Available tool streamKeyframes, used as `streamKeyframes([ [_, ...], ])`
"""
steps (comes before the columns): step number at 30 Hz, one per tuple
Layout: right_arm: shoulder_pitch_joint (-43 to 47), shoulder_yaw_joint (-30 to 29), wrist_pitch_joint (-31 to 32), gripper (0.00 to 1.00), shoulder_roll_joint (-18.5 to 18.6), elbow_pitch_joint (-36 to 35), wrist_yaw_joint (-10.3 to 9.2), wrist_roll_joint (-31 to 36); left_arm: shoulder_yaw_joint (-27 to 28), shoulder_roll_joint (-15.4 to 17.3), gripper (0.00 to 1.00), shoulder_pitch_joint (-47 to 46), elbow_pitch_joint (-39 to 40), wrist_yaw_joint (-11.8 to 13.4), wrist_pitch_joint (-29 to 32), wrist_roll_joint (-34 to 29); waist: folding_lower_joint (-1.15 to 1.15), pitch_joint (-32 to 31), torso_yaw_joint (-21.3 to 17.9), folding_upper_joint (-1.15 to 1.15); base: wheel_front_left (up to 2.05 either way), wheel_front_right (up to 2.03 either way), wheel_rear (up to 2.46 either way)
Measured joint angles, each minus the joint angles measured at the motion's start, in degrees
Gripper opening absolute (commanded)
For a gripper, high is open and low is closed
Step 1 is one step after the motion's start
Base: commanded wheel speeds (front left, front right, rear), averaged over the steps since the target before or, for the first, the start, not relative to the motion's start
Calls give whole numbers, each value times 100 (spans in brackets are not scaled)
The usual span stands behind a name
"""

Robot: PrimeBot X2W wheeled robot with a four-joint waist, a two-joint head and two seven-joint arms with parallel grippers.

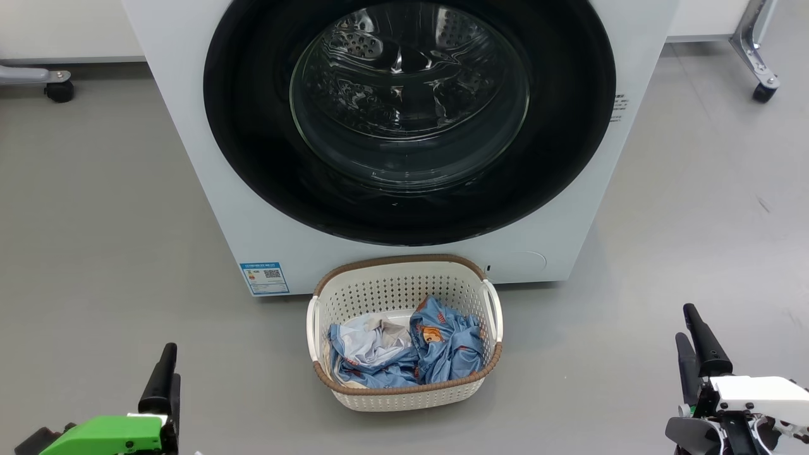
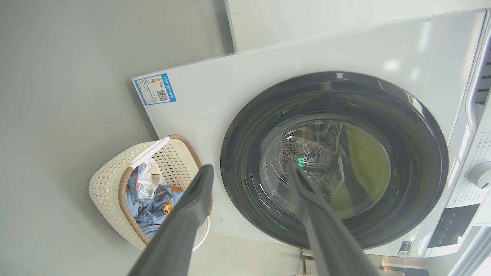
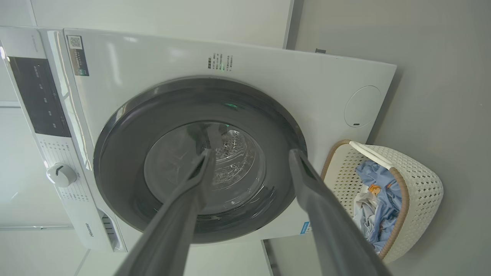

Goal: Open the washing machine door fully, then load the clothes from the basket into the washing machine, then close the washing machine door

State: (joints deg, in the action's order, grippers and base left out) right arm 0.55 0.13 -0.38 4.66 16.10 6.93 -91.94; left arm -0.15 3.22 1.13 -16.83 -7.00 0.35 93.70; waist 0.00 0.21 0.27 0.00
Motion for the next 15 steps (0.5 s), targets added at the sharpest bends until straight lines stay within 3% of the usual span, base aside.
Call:
streamKeyframes([
  [9, -7, 163, -145, 100, 186, -147, 0, 933, 47, 147, 100, 9, 152, 0, -152, -706, 0, 5, 18, 0, 0, 0, 0],
  [15, -35, 316, -236, 100, 294, -287, 0, 1715, 63, 267, 100, 68, 263, 0, -247, -1497, 0, 14, 28, 0, 0, 0, 0],
])
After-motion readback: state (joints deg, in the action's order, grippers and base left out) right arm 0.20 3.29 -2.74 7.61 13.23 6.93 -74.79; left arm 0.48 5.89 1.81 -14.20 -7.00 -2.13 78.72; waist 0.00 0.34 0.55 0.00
